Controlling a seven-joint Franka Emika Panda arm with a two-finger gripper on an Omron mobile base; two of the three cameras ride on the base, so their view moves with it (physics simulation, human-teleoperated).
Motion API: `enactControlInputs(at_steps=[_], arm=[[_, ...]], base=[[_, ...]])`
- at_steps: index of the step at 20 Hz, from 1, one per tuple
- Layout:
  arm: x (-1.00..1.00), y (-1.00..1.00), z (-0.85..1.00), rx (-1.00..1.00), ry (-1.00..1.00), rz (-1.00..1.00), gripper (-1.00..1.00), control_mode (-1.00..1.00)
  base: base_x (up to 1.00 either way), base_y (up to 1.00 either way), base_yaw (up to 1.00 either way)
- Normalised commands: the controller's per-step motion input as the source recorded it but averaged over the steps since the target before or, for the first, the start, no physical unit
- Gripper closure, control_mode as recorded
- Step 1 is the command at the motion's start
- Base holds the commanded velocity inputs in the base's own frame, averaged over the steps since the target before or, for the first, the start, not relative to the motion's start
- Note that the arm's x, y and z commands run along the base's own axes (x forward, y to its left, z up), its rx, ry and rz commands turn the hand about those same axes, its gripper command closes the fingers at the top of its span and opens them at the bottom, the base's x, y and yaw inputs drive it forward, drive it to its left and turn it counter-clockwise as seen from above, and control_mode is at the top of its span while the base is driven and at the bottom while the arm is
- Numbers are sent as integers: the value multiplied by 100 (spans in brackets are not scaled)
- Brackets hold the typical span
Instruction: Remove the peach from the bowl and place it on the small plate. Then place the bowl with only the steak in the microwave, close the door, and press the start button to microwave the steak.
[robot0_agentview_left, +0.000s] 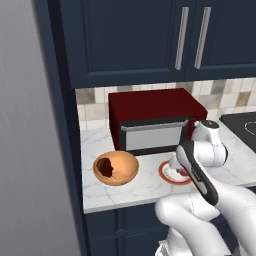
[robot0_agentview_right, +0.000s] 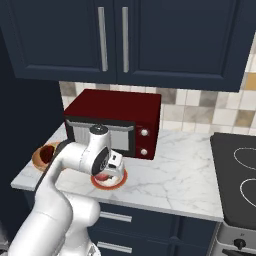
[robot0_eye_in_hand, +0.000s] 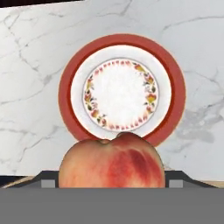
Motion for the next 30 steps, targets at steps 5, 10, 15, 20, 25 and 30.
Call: enactControlInputs(at_steps=[5,10,15,20,25,30], arm=[[85,-4,-37,2,20,0,100,-100],[50,0,-32,0,16,0,100,-100],[44,-4,-30,1,9,0,100,-100],[0,-1,-11,0,-2,0,-100,-100],[-11,0,8,0,-2,0,-100,-100],[-44,0,48,0,-9,-4,-100,-100]], base=[[0,0,0],[0,0,0],[0,0,0],[0,0,0],[0,0,0],[0,0,0]])
